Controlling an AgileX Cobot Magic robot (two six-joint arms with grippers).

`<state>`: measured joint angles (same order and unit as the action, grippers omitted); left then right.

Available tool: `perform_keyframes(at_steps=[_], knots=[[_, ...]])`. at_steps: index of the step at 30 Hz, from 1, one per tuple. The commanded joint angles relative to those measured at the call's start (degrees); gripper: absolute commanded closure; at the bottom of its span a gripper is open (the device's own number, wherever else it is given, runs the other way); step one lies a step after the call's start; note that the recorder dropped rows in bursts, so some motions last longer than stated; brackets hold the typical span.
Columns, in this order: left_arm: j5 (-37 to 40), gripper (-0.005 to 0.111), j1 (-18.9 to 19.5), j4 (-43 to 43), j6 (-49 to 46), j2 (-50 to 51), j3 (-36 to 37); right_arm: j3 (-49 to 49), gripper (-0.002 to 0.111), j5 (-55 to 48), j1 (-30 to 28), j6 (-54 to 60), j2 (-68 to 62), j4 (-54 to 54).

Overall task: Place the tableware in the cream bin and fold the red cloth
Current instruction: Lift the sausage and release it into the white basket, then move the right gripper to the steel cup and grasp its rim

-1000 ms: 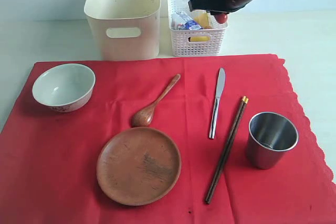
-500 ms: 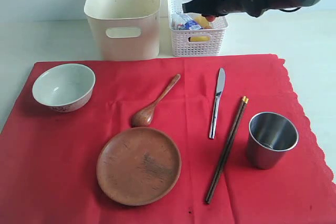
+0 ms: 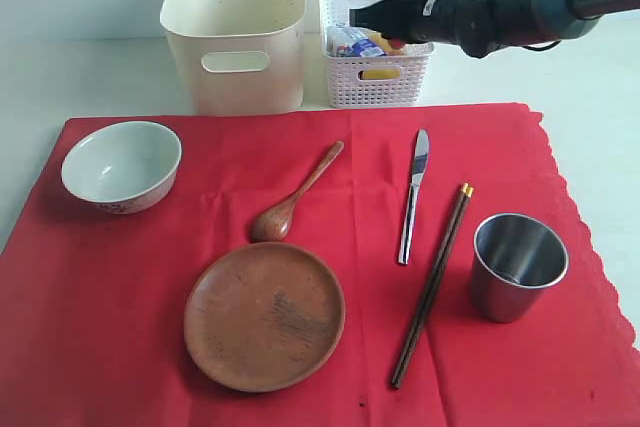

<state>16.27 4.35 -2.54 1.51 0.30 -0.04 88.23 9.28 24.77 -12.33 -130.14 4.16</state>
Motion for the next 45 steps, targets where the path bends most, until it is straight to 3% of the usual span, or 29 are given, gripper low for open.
perform_keyframes(at_steps=[1, 5, 13, 15, 23, 25, 34, 41, 45], knots=[[-0.47, 0.106, -0.31, 0.21, 0.47, -0.3, 0.04, 0.14, 0.049, 1.74, -0.21, 0.97, 0.28, -0.58], [-0.47, 0.106, -0.31, 0.21, 0.47, -0.3, 0.04, 0.14, 0.032, 0.98, -0.21, 0.73, 0.56, -0.58], [-0.47, 0.106, -0.31, 0.21, 0.47, -0.3, 0.04, 0.14, 0.034, -16.52, -0.44, 1.95, 9.68, -0.58], [-0.47, 0.106, -0.31, 0.21, 0.47, -0.3, 0.04, 0.14, 0.04, -22.45, -0.44, 2.93, 15.02, 0.23], [-0.47, 0.106, -0.31, 0.21, 0.47, -0.3, 0.04, 0.14, 0.097, -48.12, -0.44, 3.31, 31.9, 3.81], [-0.47, 0.106, -0.31, 0.21, 0.47, -0.3, 0.04, 0.14, 0.105, -52.85, -0.44, 3.31, 33.11, 3.55], [-0.47, 0.106, -0.31, 0.21, 0.47, -0.3, 0.04, -9.77, 0.108, -56.95, 4.25, 6.77, 34.69, 5.29], [-0.47, 0.106, -0.31, 0.21, 0.47, -0.3, 0.04, -10.92, 0.108, -70.95, 4.25, -1.73, 34.82, 11.07], [-0.47, 0.106, -0.31, 0.21, 0.47, -0.3, 0.04, -11.81, 0.108, -75.09, 4.25, -1.79, 35.07, 8.61]])
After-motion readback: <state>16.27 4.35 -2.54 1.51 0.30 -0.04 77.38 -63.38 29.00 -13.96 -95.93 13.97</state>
